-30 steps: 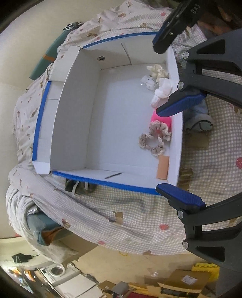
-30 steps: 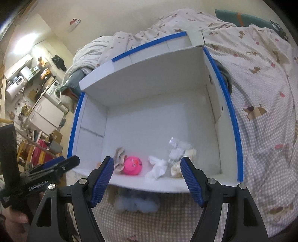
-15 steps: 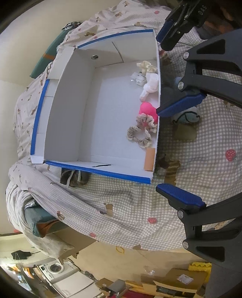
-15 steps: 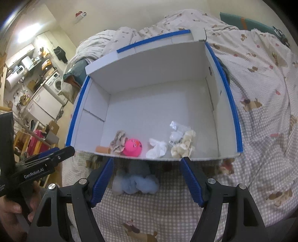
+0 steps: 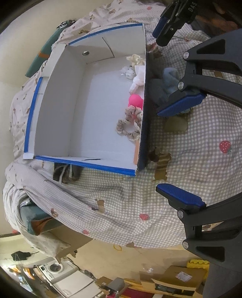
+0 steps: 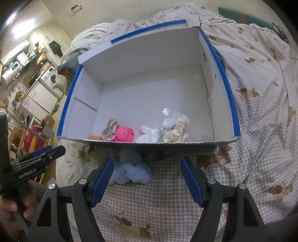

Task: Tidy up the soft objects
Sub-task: 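Move both tools back out toward the light-blue plush in front of the box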

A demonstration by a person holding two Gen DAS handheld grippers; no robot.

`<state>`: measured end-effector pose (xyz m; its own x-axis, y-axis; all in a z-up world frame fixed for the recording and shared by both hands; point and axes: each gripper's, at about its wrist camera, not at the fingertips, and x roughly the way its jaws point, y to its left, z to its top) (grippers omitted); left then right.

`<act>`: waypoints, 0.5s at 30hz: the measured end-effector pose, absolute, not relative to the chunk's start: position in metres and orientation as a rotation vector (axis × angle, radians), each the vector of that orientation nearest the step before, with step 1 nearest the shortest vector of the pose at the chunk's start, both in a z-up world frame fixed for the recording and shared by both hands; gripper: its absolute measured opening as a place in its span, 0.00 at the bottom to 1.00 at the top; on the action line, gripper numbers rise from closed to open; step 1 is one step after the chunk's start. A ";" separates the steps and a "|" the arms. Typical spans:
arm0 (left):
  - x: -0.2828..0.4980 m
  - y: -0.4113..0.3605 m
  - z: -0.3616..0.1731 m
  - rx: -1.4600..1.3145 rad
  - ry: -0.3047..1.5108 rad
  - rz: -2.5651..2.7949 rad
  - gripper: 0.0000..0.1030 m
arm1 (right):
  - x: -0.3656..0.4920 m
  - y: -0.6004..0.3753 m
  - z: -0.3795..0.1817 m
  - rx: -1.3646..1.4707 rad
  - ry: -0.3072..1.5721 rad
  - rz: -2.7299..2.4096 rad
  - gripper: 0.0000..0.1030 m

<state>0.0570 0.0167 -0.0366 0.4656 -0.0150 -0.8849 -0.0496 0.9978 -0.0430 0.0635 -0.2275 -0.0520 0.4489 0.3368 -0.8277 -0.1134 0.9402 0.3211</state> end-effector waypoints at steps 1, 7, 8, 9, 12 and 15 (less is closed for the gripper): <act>0.057 0.017 -0.037 -0.066 1.088 0.021 0.69 | 0.064 -0.227 -0.054 0.228 1.078 0.280 0.76; 0.058 0.015 -0.040 -0.057 1.097 0.024 0.69 | 0.068 -0.217 -0.069 0.165 1.146 0.257 0.76; 0.059 0.014 -0.041 -0.057 1.102 0.022 0.69 | 0.068 -0.215 -0.074 0.151 1.169 0.249 0.76; 0.059 0.014 -0.042 -0.058 1.108 0.021 0.69 | 0.069 -0.214 -0.079 0.134 1.192 0.238 0.76; 0.061 0.016 -0.045 -0.074 1.122 0.024 0.69 | 0.072 -0.212 -0.091 0.101 1.239 0.212 0.76; 0.063 0.017 -0.047 -0.087 1.131 0.031 0.69 | 0.074 -0.211 -0.095 0.115 1.253 0.217 0.76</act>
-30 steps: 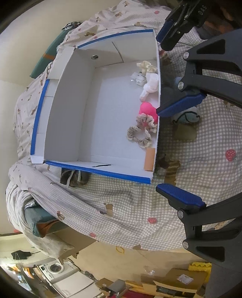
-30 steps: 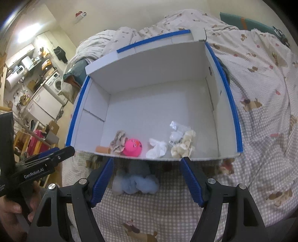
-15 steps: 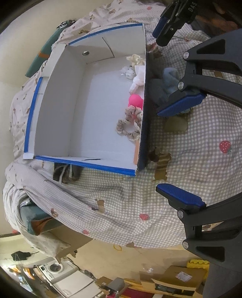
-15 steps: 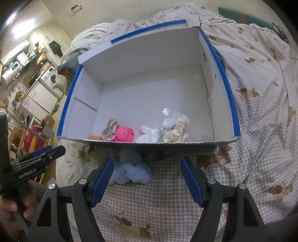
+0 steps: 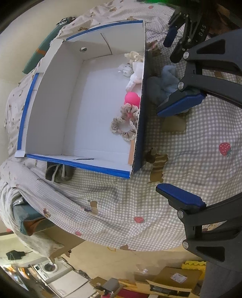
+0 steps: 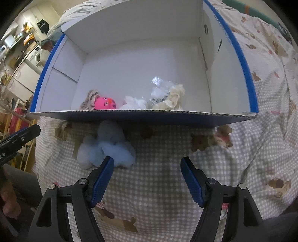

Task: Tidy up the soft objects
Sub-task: 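Move both tools back out toward the light-blue plush in front of the box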

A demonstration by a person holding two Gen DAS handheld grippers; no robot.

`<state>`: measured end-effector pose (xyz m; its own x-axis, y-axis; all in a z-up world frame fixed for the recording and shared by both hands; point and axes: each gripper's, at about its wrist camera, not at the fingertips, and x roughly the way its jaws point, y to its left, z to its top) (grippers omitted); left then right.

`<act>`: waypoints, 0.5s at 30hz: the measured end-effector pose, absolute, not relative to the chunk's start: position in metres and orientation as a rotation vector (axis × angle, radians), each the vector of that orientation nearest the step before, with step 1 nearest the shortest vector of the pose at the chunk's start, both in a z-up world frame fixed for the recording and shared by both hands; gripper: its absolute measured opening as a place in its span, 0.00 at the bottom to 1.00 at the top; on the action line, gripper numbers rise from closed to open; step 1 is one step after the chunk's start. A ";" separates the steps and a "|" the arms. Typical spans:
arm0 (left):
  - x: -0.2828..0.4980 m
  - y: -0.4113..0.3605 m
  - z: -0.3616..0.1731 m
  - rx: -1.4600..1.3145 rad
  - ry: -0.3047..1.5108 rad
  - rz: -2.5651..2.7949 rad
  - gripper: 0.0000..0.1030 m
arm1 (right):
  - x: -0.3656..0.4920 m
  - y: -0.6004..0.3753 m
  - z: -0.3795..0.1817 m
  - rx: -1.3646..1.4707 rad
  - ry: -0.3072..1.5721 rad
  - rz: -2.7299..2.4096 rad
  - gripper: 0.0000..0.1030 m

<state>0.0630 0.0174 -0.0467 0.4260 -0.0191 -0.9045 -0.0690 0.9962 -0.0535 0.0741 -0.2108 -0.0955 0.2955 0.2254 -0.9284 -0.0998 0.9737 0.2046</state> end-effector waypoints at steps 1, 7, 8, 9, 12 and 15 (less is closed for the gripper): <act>0.063 0.018 -0.047 -0.089 1.132 0.034 0.69 | 0.075 -0.210 -0.096 0.116 1.254 0.219 0.76; 0.066 0.022 -0.054 -0.093 1.149 0.066 0.69 | 0.082 -0.206 -0.106 0.141 1.282 0.225 0.76; 0.067 0.023 -0.055 -0.092 1.152 0.073 0.69 | 0.083 -0.208 -0.108 0.160 1.286 0.224 0.76; 0.067 0.024 -0.056 -0.090 1.154 0.077 0.69 | 0.084 -0.210 -0.108 0.181 1.288 0.225 0.76; 0.069 0.027 -0.059 -0.091 1.163 0.095 0.69 | 0.087 -0.220 -0.111 0.270 1.294 0.222 0.76; 0.070 0.030 -0.061 -0.110 1.171 0.104 0.69 | 0.091 -0.224 -0.117 0.316 1.322 0.217 0.76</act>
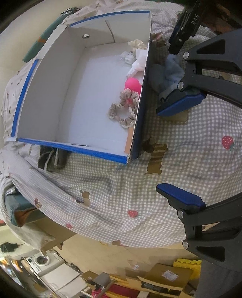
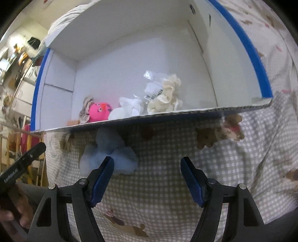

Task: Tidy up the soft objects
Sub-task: 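Move both tools back out toward the light-blue plush in front of the box, then grasp the light-blue plush with the right tool while the left tool grasps the tan flat piece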

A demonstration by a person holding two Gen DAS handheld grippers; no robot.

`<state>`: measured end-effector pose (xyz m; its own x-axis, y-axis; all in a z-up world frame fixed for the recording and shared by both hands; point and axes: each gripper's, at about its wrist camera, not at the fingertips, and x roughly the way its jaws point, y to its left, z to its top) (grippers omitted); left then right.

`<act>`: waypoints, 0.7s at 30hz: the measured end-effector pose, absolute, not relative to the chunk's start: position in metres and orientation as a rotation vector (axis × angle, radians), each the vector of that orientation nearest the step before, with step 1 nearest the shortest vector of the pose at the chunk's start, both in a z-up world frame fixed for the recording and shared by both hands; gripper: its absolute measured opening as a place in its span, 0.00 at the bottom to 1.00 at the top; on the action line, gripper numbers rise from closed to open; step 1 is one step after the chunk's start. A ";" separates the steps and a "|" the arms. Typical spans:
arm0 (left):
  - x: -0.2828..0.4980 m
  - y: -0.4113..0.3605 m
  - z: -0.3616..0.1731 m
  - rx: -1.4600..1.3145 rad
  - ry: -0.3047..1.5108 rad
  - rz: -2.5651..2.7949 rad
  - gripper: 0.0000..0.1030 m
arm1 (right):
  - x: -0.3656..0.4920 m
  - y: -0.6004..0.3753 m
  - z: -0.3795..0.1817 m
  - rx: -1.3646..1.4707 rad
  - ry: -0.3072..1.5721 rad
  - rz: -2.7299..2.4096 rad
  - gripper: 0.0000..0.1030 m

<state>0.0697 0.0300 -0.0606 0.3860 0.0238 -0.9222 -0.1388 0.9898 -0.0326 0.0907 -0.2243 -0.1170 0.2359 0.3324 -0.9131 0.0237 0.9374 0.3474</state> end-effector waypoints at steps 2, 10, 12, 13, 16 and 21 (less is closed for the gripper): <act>0.070 0.031 -0.062 -0.118 1.179 0.104 0.69 | 0.093 -0.223 -0.120 0.327 1.336 0.222 0.76; 0.074 0.035 -0.068 -0.136 1.209 0.108 0.69 | 0.102 -0.199 -0.124 0.338 1.336 0.299 0.76; 0.075 0.035 -0.069 -0.133 1.208 0.110 0.69 | 0.107 -0.191 -0.124 0.358 1.340 0.336 0.76; 0.076 0.035 -0.069 -0.130 1.208 0.112 0.69 | 0.109 -0.187 -0.125 0.364 1.345 0.354 0.76; 0.077 0.036 -0.072 -0.128 1.219 0.117 0.69 | 0.111 -0.172 -0.132 0.353 1.372 0.392 0.76; 0.079 0.039 -0.085 -0.145 1.261 0.130 0.69 | 0.115 -0.155 -0.143 0.318 1.378 0.417 0.75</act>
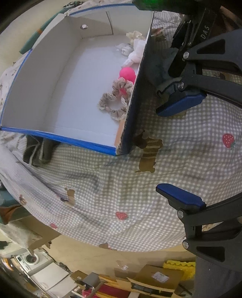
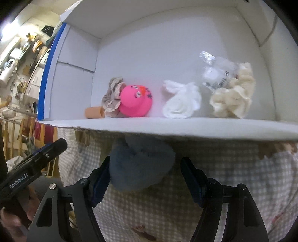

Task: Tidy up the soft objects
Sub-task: 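Grasp the light-blue plush with the right tool while the left tool grasps the tan flat piece, then lift both held items and carry them over the box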

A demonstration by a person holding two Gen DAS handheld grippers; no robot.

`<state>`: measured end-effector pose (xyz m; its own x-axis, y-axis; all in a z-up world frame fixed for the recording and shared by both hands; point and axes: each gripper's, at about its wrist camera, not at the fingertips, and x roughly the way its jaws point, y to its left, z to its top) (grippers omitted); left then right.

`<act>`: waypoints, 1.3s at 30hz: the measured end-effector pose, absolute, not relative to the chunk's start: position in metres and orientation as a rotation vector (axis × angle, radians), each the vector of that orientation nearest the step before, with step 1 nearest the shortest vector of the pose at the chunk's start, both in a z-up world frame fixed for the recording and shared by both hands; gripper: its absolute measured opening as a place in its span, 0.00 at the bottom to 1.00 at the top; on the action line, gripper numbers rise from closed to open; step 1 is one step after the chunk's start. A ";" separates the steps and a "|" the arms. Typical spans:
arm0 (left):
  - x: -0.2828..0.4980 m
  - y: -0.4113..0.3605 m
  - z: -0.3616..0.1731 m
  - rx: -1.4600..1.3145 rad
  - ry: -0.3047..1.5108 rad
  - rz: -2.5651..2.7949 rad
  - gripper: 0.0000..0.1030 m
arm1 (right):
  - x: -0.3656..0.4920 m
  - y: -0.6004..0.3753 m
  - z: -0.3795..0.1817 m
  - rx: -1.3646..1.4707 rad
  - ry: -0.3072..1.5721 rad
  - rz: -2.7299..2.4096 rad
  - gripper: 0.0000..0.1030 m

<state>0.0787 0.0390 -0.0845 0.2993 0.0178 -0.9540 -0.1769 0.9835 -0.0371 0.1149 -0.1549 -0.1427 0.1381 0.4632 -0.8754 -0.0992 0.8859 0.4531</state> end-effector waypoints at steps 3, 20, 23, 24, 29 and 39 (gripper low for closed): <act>0.080 0.039 -0.090 -0.152 1.277 0.133 0.69 | 0.115 -0.146 -0.140 0.309 1.359 0.470 0.46; 0.089 -0.018 -0.120 -0.032 1.343 -0.038 0.69 | 0.073 -0.224 -0.079 0.323 1.167 0.368 0.22; 0.091 -0.032 -0.127 0.013 1.352 -0.075 0.69 | 0.071 -0.228 -0.083 0.336 1.182 0.351 0.22; 0.093 -0.035 -0.130 0.026 1.354 -0.085 0.69 | 0.072 -0.227 -0.084 0.332 1.187 0.350 0.22; 0.099 -0.040 -0.146 0.059 1.406 -0.104 0.41 | 0.077 -0.219 -0.090 0.316 1.195 0.346 0.22; 0.097 -0.023 -0.137 0.026 1.385 -0.082 0.11 | 0.077 -0.214 -0.089 0.297 1.194 0.354 0.22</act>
